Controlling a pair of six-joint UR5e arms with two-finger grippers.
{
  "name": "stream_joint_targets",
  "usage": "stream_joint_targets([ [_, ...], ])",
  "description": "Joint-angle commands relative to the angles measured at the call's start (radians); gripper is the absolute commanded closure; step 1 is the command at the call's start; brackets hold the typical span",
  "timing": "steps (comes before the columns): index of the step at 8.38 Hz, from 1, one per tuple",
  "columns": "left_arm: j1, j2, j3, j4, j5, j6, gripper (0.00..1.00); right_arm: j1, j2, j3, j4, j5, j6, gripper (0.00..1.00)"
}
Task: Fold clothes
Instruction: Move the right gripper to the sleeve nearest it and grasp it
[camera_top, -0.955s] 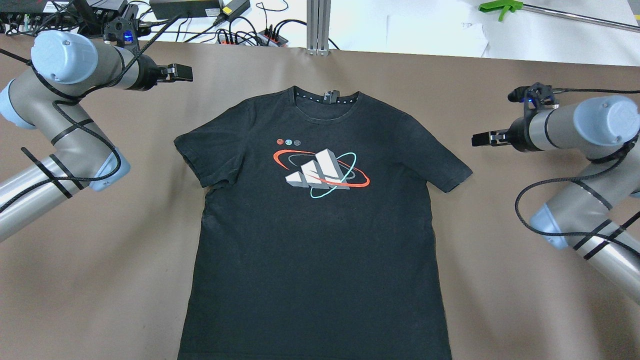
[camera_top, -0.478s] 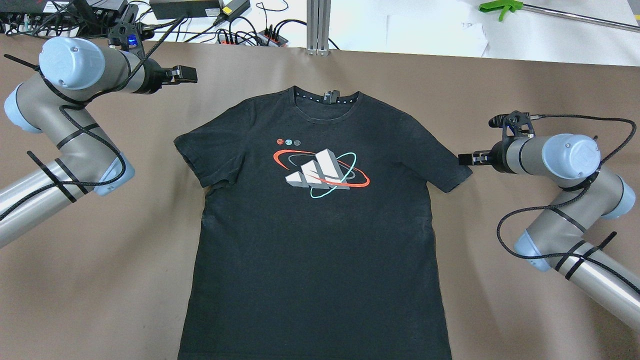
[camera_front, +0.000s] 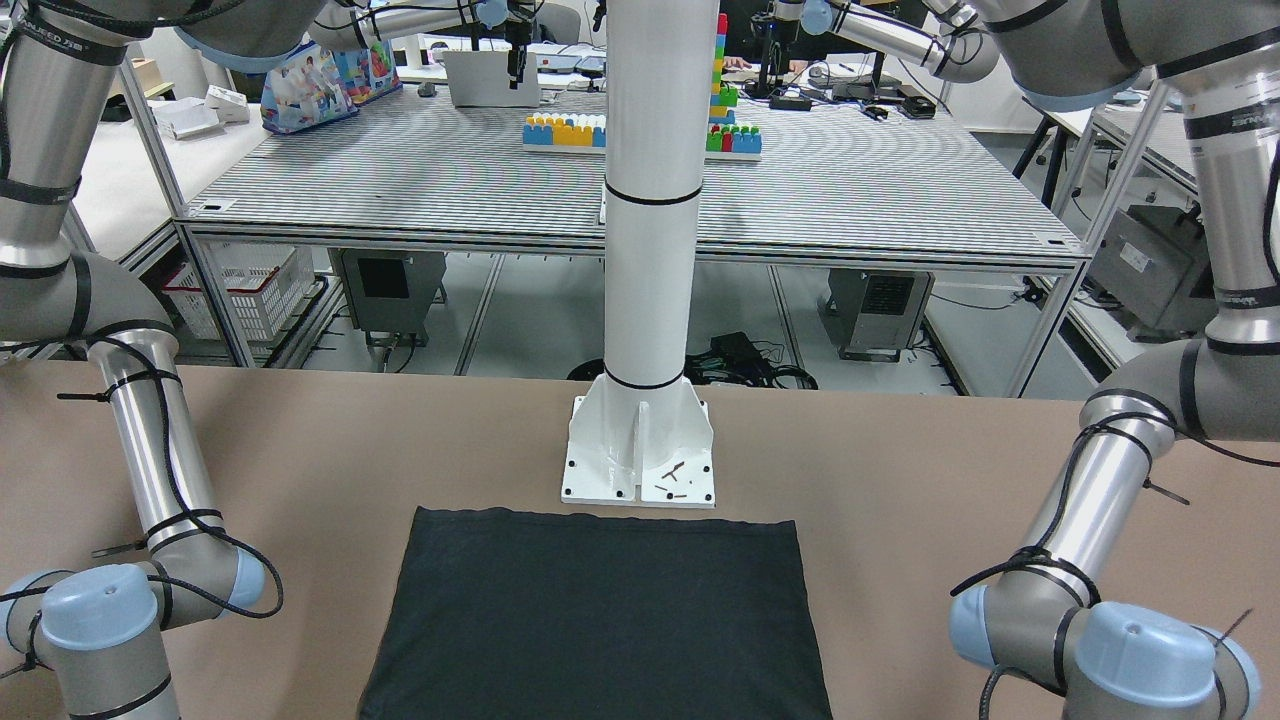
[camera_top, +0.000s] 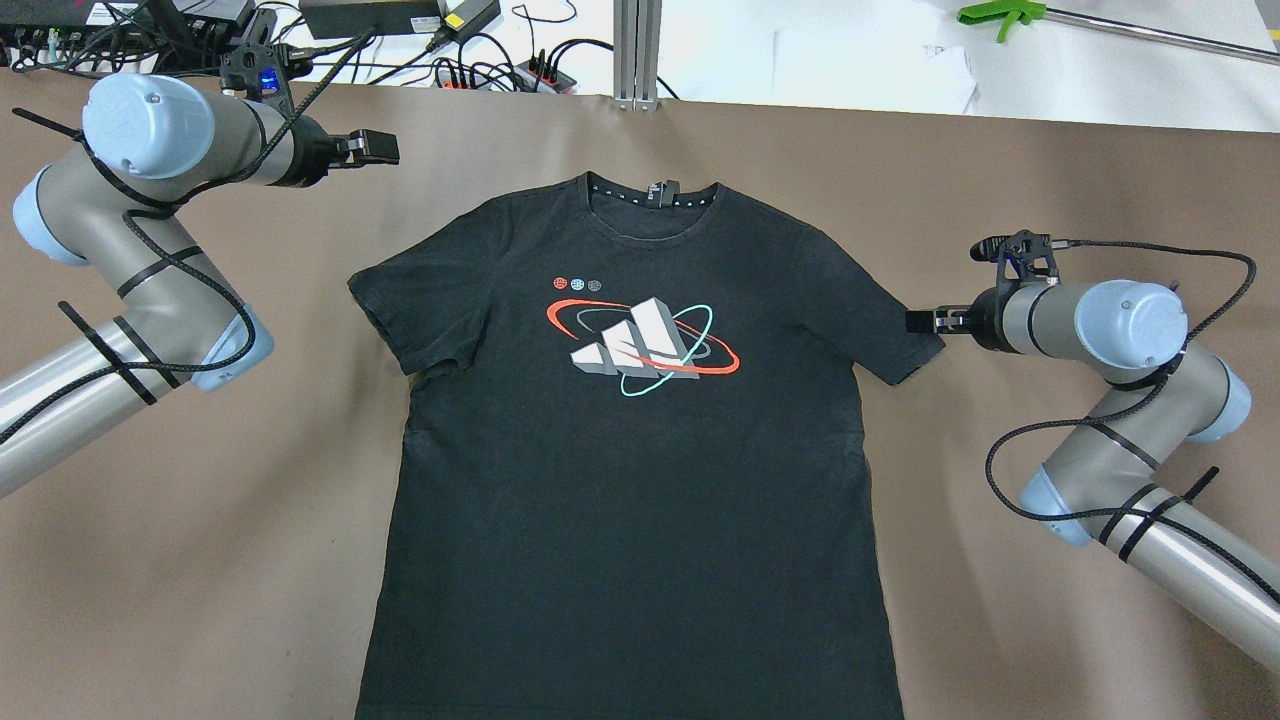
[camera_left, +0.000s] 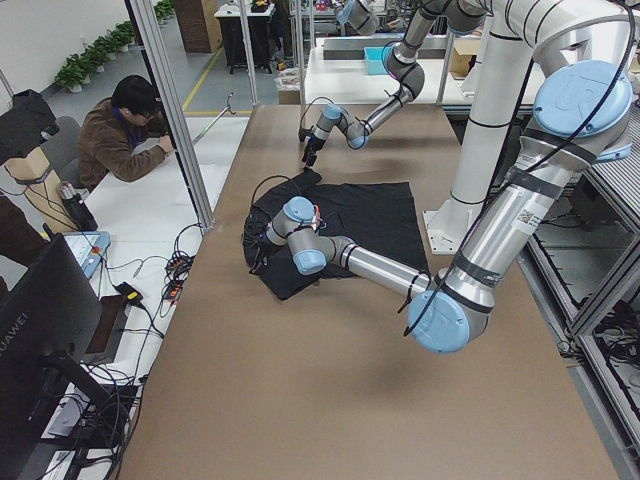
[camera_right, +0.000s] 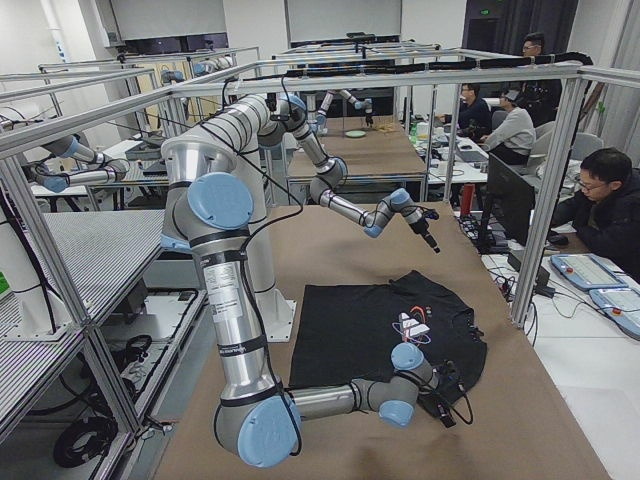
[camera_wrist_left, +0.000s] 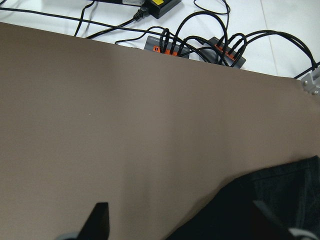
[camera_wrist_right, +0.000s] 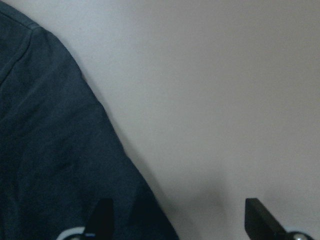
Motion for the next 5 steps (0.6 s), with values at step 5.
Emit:
stream_joint_targets([
  [5,0.0,-0.017,-0.003,0.001,0.0,-0.002,0.0,-0.039,-0.01,0.085,-0.108,0.018,0.008,0.07],
])
